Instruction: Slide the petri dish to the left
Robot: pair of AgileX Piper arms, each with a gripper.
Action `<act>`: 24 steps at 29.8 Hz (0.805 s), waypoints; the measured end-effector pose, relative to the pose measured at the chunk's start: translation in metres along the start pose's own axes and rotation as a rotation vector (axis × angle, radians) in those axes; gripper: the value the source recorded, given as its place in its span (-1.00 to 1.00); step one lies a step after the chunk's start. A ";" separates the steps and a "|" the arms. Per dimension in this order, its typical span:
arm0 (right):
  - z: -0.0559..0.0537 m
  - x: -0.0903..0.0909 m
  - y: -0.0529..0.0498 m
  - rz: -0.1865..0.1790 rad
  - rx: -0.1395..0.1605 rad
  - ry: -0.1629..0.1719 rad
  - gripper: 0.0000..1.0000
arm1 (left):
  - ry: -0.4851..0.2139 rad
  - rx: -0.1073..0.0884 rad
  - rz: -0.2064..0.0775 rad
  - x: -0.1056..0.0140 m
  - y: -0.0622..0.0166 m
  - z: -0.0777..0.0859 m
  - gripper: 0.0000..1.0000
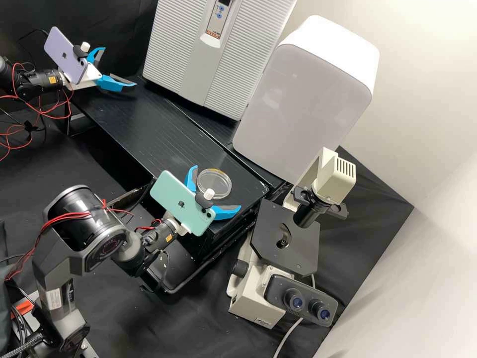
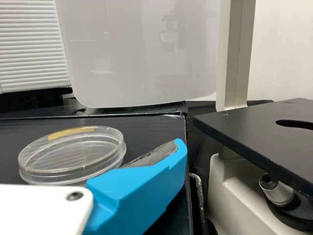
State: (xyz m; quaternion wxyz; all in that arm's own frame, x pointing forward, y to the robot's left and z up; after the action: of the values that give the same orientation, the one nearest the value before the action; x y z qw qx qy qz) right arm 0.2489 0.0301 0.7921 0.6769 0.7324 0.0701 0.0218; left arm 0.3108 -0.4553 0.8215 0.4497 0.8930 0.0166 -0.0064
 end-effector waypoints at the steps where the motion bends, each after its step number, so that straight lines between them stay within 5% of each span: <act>1: 0.000 0.000 -0.001 -0.004 0.001 0.000 1.00 | 0.000 0.000 0.000 0.000 0.0000 0.000 1.00; 13: -0.011 0.012 -0.032 -0.118 -0.037 0.057 1.00 | 0.000 0.000 0.000 0.000 0.0000 0.000 1.00; 24: -0.008 0.019 -0.036 -0.116 -0.054 0.061 1.00 | 0.000 0.000 0.000 0.000 0.0000 0.000 1.00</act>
State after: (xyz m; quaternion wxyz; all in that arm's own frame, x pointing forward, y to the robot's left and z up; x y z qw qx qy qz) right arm 0.2636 0.0432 0.7553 0.6942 0.7074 0.1326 0.0068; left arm 0.3108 -0.4553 0.8215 0.4497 0.8930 0.0166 -0.0064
